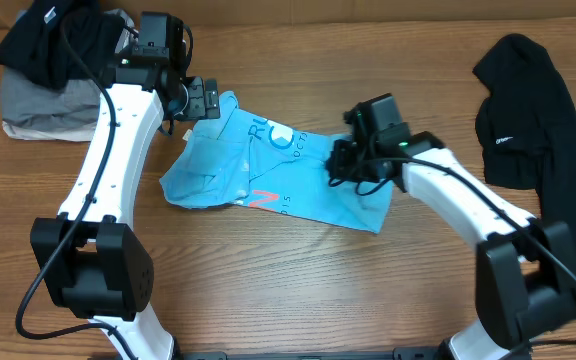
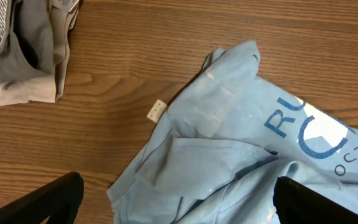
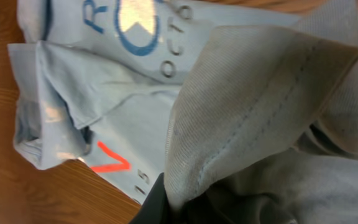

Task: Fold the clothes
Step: 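Fold the shirt's right end leftward toward the left gripper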

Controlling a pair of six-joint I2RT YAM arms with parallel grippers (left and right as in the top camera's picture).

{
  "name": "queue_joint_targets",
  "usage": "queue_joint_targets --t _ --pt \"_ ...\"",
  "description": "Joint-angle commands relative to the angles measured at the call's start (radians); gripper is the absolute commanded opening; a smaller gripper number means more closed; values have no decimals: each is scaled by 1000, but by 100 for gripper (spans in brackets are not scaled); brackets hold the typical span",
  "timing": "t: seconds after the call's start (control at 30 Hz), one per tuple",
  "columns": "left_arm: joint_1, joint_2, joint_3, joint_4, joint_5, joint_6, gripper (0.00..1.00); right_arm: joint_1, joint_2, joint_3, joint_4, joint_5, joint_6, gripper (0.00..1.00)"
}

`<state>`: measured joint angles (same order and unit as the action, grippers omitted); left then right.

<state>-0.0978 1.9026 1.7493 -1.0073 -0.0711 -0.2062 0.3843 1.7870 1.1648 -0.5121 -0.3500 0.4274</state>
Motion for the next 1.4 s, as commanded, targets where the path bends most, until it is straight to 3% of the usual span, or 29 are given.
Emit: queue_joint_targets --t 0.0,0.1,0.17,0.23,0.33,0.57,0.87,1.07,1.37 --pt "2 -1 22 2 12 12 100 35 14 24 43 -54 68 4" --pt "1 -1 22 0 13 12 100 56 15 24 59 -37 76 6" --pt "1 -1 22 1 13 12 100 60 15 24 63 -25 93 24" --pt "2 0 22 2 13 12 100 60 15 24 70 -29 98 26" --pt "2 0 22 2 12 18 100 63 15 24 104 -85 97 43" --pt "20 0 22 -34 31 55 100 51 0 58 126 -280 9 49" --pt "94 39 21 -53 239 285 100 -134 -39 174 -259 -95 -146 62" --pt "100 160 21 -72 335 483 100 -256 -39 174 -391 -76 -201 64" --pt "101 321 21 -7 335 544 100 -288 -39 174 -465 -61 -218 66"
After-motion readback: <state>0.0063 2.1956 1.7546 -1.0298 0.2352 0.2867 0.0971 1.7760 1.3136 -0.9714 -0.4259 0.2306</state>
